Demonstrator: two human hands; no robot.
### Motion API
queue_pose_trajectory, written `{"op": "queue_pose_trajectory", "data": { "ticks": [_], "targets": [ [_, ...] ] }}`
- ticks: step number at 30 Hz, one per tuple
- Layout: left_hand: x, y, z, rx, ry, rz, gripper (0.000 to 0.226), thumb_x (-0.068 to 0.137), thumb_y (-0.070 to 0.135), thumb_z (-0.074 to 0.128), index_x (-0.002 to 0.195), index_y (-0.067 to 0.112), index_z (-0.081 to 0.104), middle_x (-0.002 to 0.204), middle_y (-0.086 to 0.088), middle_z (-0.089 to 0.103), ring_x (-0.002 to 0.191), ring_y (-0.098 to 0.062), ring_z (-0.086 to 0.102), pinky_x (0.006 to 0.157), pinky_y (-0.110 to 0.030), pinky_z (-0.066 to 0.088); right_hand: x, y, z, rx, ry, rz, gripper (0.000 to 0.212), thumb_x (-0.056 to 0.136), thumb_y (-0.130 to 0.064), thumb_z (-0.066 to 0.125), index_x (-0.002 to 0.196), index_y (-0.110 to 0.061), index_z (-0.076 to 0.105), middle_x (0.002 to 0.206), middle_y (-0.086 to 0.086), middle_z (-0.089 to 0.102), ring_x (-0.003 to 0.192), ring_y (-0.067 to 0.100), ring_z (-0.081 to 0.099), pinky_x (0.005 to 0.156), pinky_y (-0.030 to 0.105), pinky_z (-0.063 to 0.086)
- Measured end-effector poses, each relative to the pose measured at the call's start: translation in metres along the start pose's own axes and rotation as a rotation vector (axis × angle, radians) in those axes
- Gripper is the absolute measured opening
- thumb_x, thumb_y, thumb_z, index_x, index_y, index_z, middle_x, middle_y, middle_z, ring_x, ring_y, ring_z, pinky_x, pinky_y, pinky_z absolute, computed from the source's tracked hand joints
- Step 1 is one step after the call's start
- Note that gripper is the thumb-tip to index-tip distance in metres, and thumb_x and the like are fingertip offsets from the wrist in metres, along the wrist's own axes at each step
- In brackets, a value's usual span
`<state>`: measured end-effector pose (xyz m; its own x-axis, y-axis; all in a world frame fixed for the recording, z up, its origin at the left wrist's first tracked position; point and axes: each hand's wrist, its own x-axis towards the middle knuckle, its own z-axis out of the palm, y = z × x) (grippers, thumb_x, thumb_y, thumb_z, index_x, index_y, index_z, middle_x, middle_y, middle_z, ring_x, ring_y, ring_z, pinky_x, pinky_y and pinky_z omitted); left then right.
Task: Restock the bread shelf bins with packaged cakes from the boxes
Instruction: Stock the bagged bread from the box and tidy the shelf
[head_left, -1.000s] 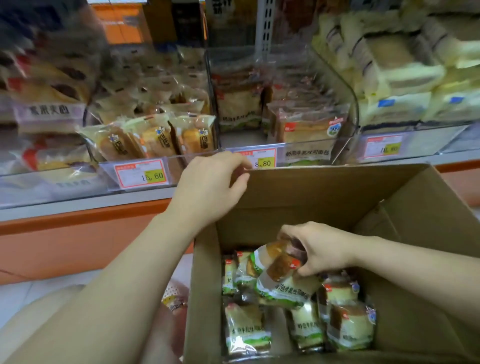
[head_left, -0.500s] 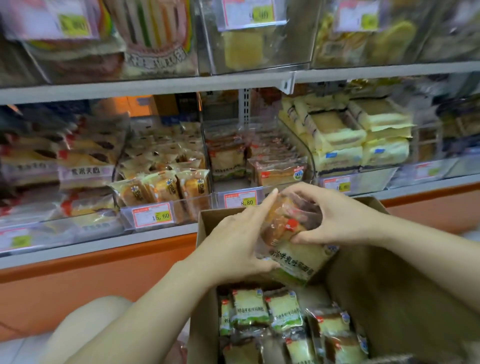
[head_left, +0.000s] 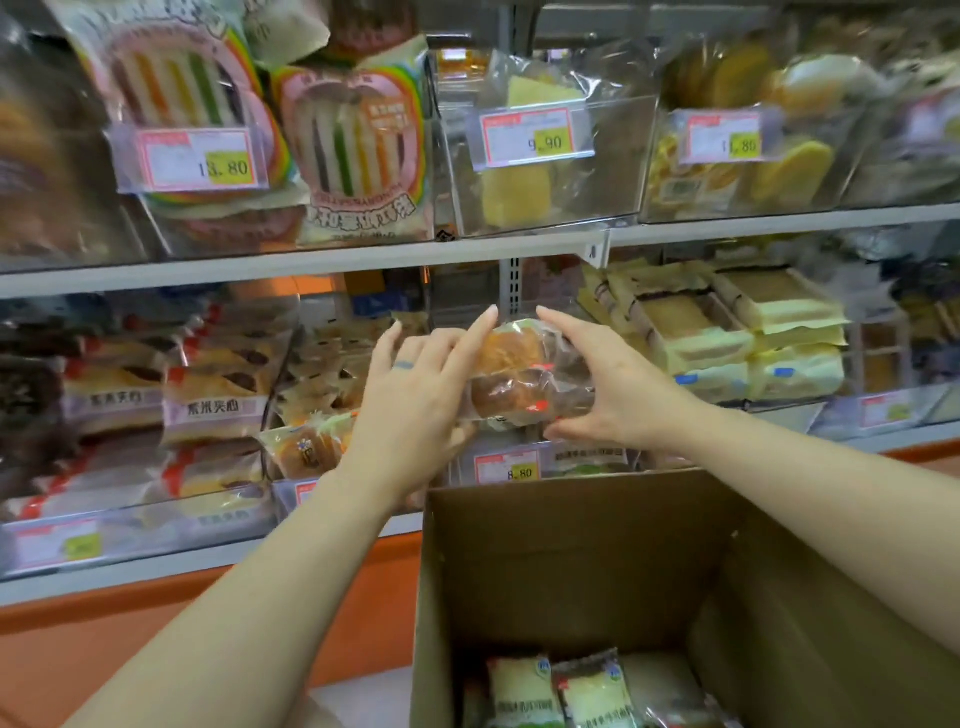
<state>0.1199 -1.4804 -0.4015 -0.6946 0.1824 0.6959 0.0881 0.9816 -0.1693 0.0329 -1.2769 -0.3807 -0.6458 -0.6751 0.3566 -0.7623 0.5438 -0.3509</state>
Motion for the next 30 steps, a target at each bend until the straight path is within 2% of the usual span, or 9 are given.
{"op": "queue_pose_trajectory", "data": {
  "ticks": [4,8,12,16,18,21,25,27,30],
  "targets": [
    [0.021,-0.015,0.027,0.009,-0.035,-0.015,0.106,0.066,0.031,0.082,0.149,0.022,0.016,0.118,-0.005,0.059,0.108,-0.027,0.058,0.111,-0.053,0.025,0.038,0.018,0.016,0.093,0.049,0.012,0.092,0.067,-0.035,0.084,0.142,-0.031,0.031,0.136,-0.009,0.047,0.126,0.009,0.043,0.106,0.038,0.041],
    [0.035,-0.022,0.057,-0.04,-0.101,-0.096,0.107,0.071,0.039,0.077,0.151,0.026,0.008,0.127,-0.005,0.057,0.115,-0.027,0.056,0.111,-0.054,0.025,0.062,0.041,0.023,0.085,0.072,0.026,0.073,0.071,-0.024,0.081,0.134,-0.023,0.042,0.124,-0.005,0.054,0.116,0.011,0.05,0.1,0.036,0.045],
    [0.046,-0.028,0.087,-0.248,-0.236,-0.239,0.096,0.08,0.054,0.066,0.152,0.031,0.007,0.144,-0.001,0.046,0.131,-0.022,0.046,0.117,-0.05,0.012,0.076,0.06,0.029,0.034,0.044,0.073,0.069,0.075,-0.022,0.076,0.136,-0.017,0.044,0.124,0.002,0.058,0.112,0.012,0.054,0.092,0.021,0.042],
    [0.063,-0.03,0.106,-0.247,-0.385,-0.269,0.092,0.082,0.056,0.061,0.15,0.034,0.003,0.151,0.004,0.035,0.136,-0.019,0.04,0.119,-0.05,-0.002,0.089,0.072,0.039,0.007,-0.037,0.151,0.076,0.078,-0.021,0.074,0.144,-0.02,0.035,0.127,0.001,0.059,0.116,0.016,0.056,0.094,0.023,0.045],
    [0.074,-0.033,0.111,-0.233,-0.453,-0.305,0.092,0.082,0.057,0.06,0.15,0.033,0.003,0.149,0.005,0.04,0.132,-0.02,0.045,0.118,-0.052,-0.004,0.096,0.073,0.039,-0.012,-0.051,0.159,0.076,0.08,-0.019,0.073,0.144,-0.021,0.033,0.129,0.001,0.057,0.118,0.017,0.055,0.094,0.021,0.043],
    [0.082,-0.039,0.119,-0.187,-0.554,-0.347,0.086,0.082,0.064,0.055,0.149,0.029,0.015,0.137,0.004,0.055,0.13,-0.021,0.047,0.117,-0.056,-0.002,0.104,0.072,0.04,-0.055,-0.069,0.147,0.071,0.081,-0.02,0.072,0.142,-0.021,0.036,0.133,0.002,0.053,0.12,0.019,0.052,0.093,0.02,0.04],
    [0.077,-0.039,0.12,-0.1,-0.727,-0.324,0.081,0.08,0.076,0.045,0.14,0.023,0.037,0.133,0.0,0.057,0.132,-0.025,0.044,0.116,-0.055,-0.001,0.109,0.069,0.045,-0.129,-0.148,0.084,0.067,0.082,-0.025,0.069,0.141,-0.027,0.038,0.139,-0.001,0.045,0.122,0.018,0.048,0.1,0.027,0.043],
    [0.078,-0.037,0.119,0.009,-0.803,-0.292,0.086,0.078,0.078,0.046,0.142,0.021,0.037,0.139,-0.003,0.051,0.137,-0.027,0.035,0.114,-0.057,-0.005,0.11,0.066,0.048,-0.204,-0.164,0.052,0.066,0.084,-0.027,0.066,0.143,-0.027,0.036,0.141,0.0,0.04,0.127,0.02,0.042,0.105,0.032,0.039],
    [0.087,-0.038,0.108,0.063,-0.873,-0.309,0.097,0.075,0.073,0.057,0.15,0.023,0.023,0.157,-0.006,0.02,0.146,-0.034,0.005,0.112,-0.065,-0.008,0.11,0.059,0.056,-0.319,-0.116,0.036,0.066,0.086,-0.028,0.062,0.145,-0.026,0.032,0.143,0.002,0.037,0.133,0.024,0.033,0.112,0.039,0.03]
  ]
}}
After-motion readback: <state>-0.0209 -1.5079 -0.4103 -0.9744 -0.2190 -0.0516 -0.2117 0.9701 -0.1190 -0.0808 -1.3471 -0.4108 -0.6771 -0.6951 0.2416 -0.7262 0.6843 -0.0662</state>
